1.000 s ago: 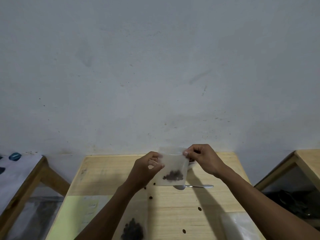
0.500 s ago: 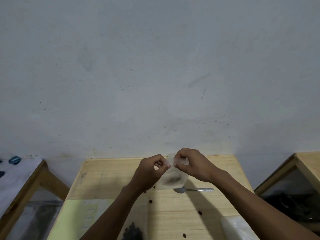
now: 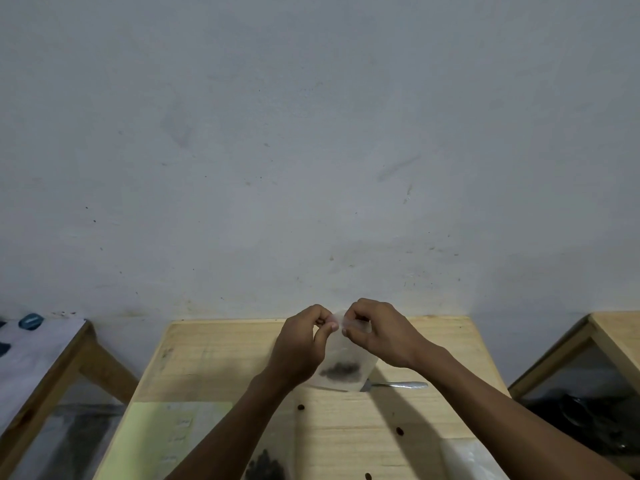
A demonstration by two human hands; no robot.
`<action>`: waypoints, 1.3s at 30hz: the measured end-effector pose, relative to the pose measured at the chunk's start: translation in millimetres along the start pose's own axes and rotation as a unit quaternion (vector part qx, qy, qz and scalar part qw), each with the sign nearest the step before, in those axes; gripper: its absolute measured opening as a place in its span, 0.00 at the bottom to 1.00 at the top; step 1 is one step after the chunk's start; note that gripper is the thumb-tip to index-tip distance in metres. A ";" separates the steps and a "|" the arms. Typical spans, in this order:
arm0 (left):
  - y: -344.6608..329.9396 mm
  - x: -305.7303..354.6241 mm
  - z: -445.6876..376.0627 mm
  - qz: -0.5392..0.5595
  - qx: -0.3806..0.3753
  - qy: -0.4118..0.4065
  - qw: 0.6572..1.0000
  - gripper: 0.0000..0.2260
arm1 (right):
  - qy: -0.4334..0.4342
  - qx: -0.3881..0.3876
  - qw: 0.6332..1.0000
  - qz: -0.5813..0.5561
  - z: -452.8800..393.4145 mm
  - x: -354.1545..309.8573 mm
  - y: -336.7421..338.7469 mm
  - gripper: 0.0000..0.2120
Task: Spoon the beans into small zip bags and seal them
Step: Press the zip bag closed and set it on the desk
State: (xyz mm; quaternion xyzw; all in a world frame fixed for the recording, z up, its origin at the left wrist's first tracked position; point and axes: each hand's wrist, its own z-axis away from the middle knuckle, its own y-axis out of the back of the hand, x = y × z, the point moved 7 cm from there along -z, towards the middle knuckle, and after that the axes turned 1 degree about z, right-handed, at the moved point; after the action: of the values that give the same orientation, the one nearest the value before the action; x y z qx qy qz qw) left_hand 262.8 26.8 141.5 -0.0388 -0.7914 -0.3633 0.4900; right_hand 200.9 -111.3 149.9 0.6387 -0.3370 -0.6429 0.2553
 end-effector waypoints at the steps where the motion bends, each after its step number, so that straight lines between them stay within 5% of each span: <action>1: 0.5 0.1 0.4 -0.001 0.001 -0.001 1.000 0.04 | 0.008 0.003 1.000 0.003 0.0 -1.7 0.9 0.05; 9: 19.7 2.7 0.8 0.015 0.016 0.005 1.000 0.08 | 0.027 0.011 0.999 0.030 1.3 -6.6 11.0 0.08; 16: 34.0 -16.9 14.7 0.027 0.039 0.096 0.994 0.09 | -0.005 0.003 1.000 0.018 12.3 1.4 9.7 0.10; 21: 34.3 -25.0 28.7 0.046 0.051 0.148 0.987 0.06 | -0.069 0.004 0.994 -0.087 14.1 12.4 -7.6 0.17; 25: 47.8 -35.2 40.9 0.116 0.101 0.177 0.972 0.06 | -0.074 0.006 0.963 -0.261 21.2 6.9 -29.3 0.11; 33: 62.8 -75.3 92.2 0.269 0.171 0.276 0.907 0.07 | -0.144 -0.074 0.914 -0.371 46.8 6.7 -112.6 0.03; 39: 35.2 -129.8 165.3 0.175 0.046 0.403 0.897 0.15 | -0.256 -0.078 0.863 -0.428 61.9 9.9 -164.2 0.02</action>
State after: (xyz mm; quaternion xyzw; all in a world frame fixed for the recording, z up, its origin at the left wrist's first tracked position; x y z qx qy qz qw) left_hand 221.0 192.2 13.7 -0.0045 -0.5224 -0.2190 0.8241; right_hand 155.6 -6.6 16.1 0.5114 -0.0323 -0.8539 -0.0908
